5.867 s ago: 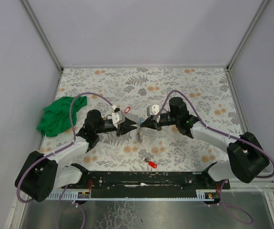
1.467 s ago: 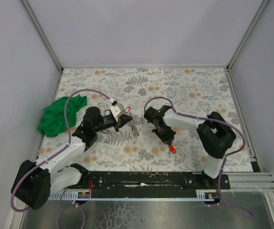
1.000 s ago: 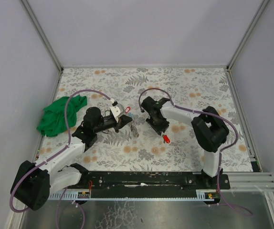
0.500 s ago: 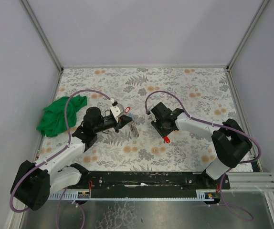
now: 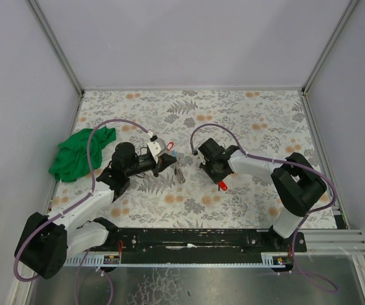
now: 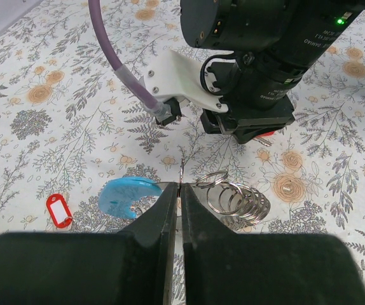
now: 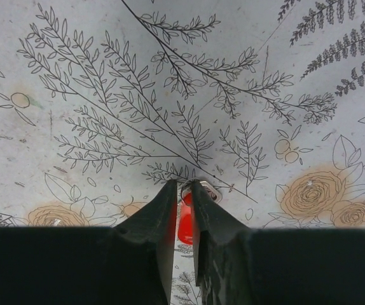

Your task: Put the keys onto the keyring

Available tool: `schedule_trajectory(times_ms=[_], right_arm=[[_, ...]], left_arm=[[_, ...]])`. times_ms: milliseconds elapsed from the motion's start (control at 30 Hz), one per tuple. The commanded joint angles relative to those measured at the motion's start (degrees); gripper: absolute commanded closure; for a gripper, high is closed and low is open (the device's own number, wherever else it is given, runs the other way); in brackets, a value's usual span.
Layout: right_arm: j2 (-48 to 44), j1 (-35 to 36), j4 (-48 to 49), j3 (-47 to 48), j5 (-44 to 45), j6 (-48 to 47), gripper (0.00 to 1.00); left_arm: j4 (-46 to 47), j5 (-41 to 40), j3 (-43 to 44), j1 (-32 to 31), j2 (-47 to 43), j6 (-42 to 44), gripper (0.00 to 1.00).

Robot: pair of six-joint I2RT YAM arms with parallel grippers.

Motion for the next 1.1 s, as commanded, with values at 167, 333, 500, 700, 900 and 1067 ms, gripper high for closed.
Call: schedule_trajectory(times_ms=[167, 333, 500, 700, 900, 1067], right_arm=[[0.78, -0.09, -2.96, 2.43, 1.86, 0.79, 0.97], [4.44, -0.17, -13.49, 10.74, 0.88, 2.62, 1.0], [12.04, -0.72, -25.29, 19.08, -4.17, 3.0, 1.0], [19.39, -1.32, -30.7, 27.68, -3.3, 2.65, 0.91], [16.62, -1.24, -27.56, 31.0, -3.35, 2.27, 0.7], [5.02, -1.25, -15.12, 19.88, -3.37, 0.53, 0.61]], left_arm=[[3.22, 1.06, 1.15, -0.31, -0.66, 0.19, 1.0], [2.81, 1.06, 1.31, -0.31, -0.85, 0.3, 1.0], [1.95, 0.94, 1.71, -0.47, -1.07, 0.38, 1.0], [1.37, 0.8, 1.93, -0.84, -0.88, 0.63, 1.0], [1.34, 0.66, 2.14, -0.93, -0.6, 0.55, 1.0], [1.6, 0.62, 2.06, -0.97, -0.43, 0.59, 1.0]])
